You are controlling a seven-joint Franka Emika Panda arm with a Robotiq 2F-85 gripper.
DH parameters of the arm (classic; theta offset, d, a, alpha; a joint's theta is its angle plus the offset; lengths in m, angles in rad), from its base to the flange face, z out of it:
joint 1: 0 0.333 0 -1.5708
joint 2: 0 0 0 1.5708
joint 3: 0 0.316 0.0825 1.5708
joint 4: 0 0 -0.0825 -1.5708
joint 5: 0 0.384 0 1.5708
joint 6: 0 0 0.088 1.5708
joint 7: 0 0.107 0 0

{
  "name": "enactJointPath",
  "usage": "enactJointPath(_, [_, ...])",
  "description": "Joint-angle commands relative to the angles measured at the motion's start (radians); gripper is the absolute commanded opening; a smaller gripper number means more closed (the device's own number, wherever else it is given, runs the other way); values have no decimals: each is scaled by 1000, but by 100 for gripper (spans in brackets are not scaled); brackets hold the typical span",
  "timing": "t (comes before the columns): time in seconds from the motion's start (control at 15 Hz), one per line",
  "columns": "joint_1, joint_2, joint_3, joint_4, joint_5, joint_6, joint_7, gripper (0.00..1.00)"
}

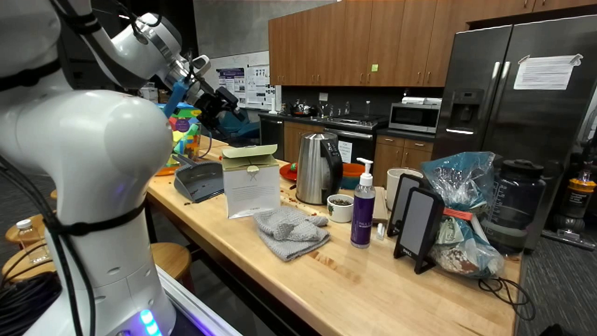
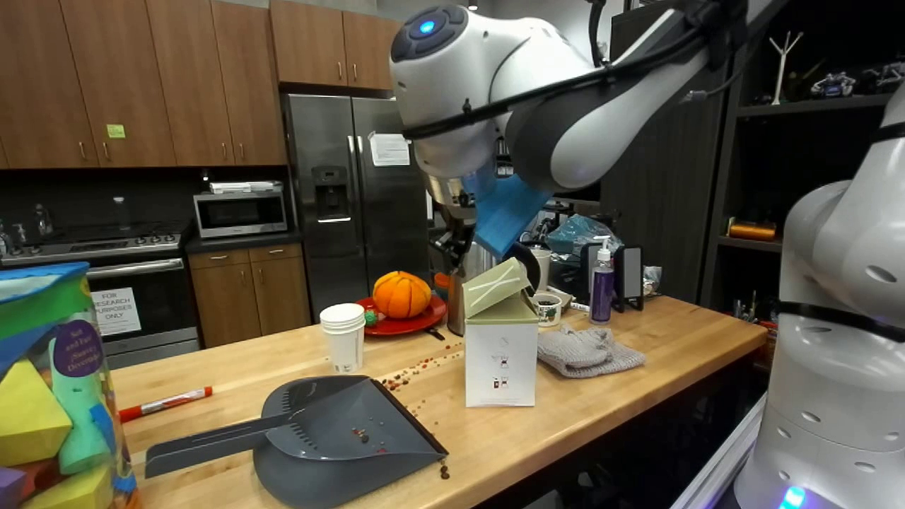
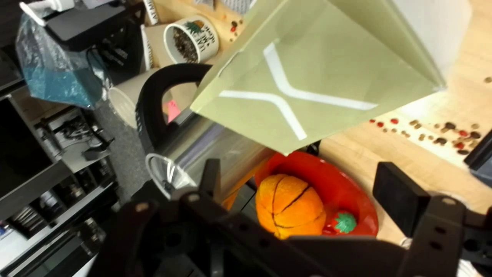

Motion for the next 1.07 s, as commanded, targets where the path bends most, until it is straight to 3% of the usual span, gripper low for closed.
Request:
enactJointPath(0.0, [-7,-11,-40,10,187,32,-177,100])
enactJointPath(0.47, [-63,-45,-129,-13,505,139,-561,100])
enactJointPath(0.67, [-26,-41,-242,-2,646,94,-785,100])
enactJointPath(0.73, [-63,-43,-233,3,703,78,-867,100])
enactJointPath(1.0, [-95,-35,-286,22,808,-26,-1076,100])
